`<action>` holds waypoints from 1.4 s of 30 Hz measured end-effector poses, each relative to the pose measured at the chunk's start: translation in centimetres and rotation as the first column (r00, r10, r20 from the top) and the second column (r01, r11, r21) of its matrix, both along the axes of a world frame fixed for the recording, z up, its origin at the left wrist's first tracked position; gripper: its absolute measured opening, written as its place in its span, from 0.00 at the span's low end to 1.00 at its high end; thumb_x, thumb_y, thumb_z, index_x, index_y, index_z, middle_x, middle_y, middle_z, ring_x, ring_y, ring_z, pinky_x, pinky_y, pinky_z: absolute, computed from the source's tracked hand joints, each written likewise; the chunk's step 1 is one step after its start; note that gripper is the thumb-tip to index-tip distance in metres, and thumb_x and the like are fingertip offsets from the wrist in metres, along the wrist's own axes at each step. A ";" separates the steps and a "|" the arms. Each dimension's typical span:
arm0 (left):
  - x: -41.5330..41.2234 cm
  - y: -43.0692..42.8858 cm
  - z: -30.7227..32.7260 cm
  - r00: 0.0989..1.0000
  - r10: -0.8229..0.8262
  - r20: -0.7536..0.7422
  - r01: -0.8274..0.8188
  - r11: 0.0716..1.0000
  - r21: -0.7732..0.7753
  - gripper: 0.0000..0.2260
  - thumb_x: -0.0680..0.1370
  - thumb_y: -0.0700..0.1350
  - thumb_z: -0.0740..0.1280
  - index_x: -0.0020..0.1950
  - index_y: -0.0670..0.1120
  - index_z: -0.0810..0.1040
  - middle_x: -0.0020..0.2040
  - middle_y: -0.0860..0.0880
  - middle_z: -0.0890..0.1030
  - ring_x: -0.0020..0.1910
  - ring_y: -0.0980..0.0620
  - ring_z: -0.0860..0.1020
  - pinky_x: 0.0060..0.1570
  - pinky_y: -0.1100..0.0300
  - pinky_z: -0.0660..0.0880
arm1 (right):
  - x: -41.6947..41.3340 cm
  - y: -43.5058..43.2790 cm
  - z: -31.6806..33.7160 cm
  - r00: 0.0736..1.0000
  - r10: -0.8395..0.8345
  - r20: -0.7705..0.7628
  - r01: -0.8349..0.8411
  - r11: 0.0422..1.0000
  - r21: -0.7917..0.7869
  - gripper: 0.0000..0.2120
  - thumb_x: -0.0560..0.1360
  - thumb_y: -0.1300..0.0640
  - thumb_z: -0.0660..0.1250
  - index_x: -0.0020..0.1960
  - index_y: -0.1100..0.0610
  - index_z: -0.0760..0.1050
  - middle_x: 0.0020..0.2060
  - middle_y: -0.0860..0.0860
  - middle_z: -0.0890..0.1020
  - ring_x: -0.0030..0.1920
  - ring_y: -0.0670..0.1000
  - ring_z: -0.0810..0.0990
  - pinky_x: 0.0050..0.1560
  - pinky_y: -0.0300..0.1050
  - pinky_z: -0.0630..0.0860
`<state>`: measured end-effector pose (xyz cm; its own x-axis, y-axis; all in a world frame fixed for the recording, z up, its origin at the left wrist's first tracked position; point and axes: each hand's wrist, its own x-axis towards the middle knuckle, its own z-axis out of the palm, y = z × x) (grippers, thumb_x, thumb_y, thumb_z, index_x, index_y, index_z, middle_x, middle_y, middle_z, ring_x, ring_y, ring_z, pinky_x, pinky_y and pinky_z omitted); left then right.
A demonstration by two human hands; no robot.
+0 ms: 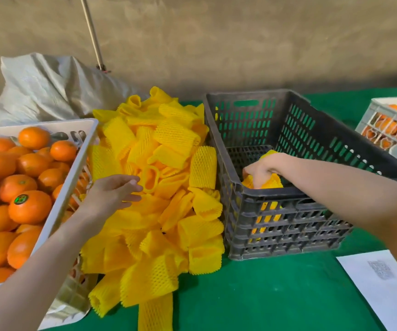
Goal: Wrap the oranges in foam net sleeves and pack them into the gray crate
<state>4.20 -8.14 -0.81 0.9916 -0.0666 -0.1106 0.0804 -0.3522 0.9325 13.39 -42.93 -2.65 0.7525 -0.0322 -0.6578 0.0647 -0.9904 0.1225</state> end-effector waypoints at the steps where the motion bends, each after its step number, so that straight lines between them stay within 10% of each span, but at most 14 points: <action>1: 0.0 -0.1 -0.1 1.000 -0.002 -0.003 0.002 1.000 0.001 0.09 0.81 0.45 0.61 0.58 0.45 0.77 0.52 0.45 0.82 0.51 0.47 0.81 0.54 0.48 0.76 | 0.0 -0.2 -0.2 1.000 0.002 -0.011 -0.002 1.000 -0.022 0.45 0.72 0.47 0.72 0.76 0.59 0.47 0.76 0.54 0.53 0.75 0.56 0.56 0.66 0.49 0.64; 11: -0.6 0.8 0.2 1.000 0.005 0.008 -0.005 1.000 -0.006 0.08 0.81 0.45 0.61 0.56 0.47 0.78 0.50 0.49 0.83 0.48 0.51 0.82 0.52 0.52 0.77 | -1.1 0.6 0.3 0.966 0.072 -0.248 -0.145 0.946 -0.289 0.44 0.73 0.38 0.65 0.77 0.59 0.48 0.76 0.53 0.53 0.72 0.57 0.61 0.56 0.47 0.68; 18: -1.0 2.2 0.7 0.999 0.019 0.028 -0.018 1.000 -0.018 0.07 0.81 0.45 0.61 0.56 0.49 0.77 0.52 0.49 0.82 0.49 0.51 0.82 0.51 0.52 0.78 | -1.8 0.9 2.4 0.907 -0.057 -0.417 -0.058 0.964 -0.258 0.21 0.78 0.43 0.61 0.64 0.57 0.72 0.64 0.55 0.75 0.40 0.48 0.78 0.39 0.42 0.76; 22: -1.1 3.0 1.2 0.998 0.060 0.036 -0.059 0.998 -0.039 0.07 0.82 0.44 0.61 0.56 0.48 0.77 0.50 0.50 0.82 0.48 0.52 0.81 0.47 0.57 0.77 | -2.3 0.4 2.8 0.959 -0.135 -0.251 0.097 0.983 -0.156 0.16 0.75 0.49 0.68 0.56 0.59 0.75 0.48 0.52 0.79 0.38 0.49 0.79 0.25 0.37 0.75; 25: -1.1 3.4 1.5 0.997 0.073 0.035 -0.072 0.997 -0.039 0.07 0.82 0.43 0.60 0.56 0.47 0.77 0.50 0.50 0.81 0.48 0.53 0.81 0.45 0.59 0.76 | -1.8 0.0 3.3 0.984 -0.133 0.117 0.138 0.990 -0.029 0.21 0.74 0.51 0.69 0.61 0.64 0.75 0.56 0.58 0.80 0.46 0.56 0.81 0.37 0.43 0.77; 29: -1.1 3.7 1.8 0.995 0.090 0.037 -0.088 0.995 -0.047 0.08 0.82 0.42 0.60 0.57 0.46 0.77 0.50 0.49 0.81 0.48 0.52 0.81 0.45 0.59 0.76 | -1.7 2.0 5.7 0.516 -0.272 0.812 -0.023 0.944 0.331 0.12 0.76 0.54 0.65 0.55 0.61 0.77 0.51 0.58 0.82 0.52 0.61 0.79 0.53 0.52 0.76; 33: -1.1 4.2 2.1 0.989 0.136 0.050 -0.131 0.988 -0.087 0.08 0.82 0.41 0.60 0.57 0.44 0.77 0.50 0.47 0.81 0.48 0.51 0.81 0.48 0.56 0.77 | -4.2 9.3 8.9 0.182 -0.350 0.919 -0.467 0.792 0.394 0.05 0.74 0.61 0.65 0.46 0.61 0.79 0.42 0.57 0.83 0.43 0.57 0.81 0.48 0.47 0.74; 37: -1.4 4.7 2.6 0.965 0.232 0.122 -0.211 0.964 -0.163 0.08 0.81 0.39 0.60 0.55 0.45 0.78 0.49 0.47 0.81 0.45 0.52 0.81 0.47 0.57 0.78 | -7.8 18.4 6.9 0.458 -0.175 0.872 -0.650 0.603 0.463 0.06 0.74 0.62 0.67 0.49 0.63 0.78 0.44 0.58 0.82 0.45 0.57 0.79 0.47 0.50 0.74; 42: -2.6 6.0 3.3 0.917 0.355 0.182 -0.296 0.912 -0.285 0.09 0.81 0.36 0.60 0.53 0.44 0.78 0.46 0.47 0.81 0.43 0.50 0.80 0.49 0.54 0.78 | -9.0 26.9 -0.2 0.756 0.222 0.616 -0.558 0.711 0.428 0.26 0.74 0.51 0.68 0.67 0.59 0.66 0.62 0.59 0.75 0.62 0.59 0.73 0.57 0.52 0.72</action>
<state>1.63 -2.11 2.51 0.9586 0.2682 0.0952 -0.0710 -0.0988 0.9926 4.40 -16.00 -2.86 0.8122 0.5833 0.0142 0.5594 -0.7715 -0.3031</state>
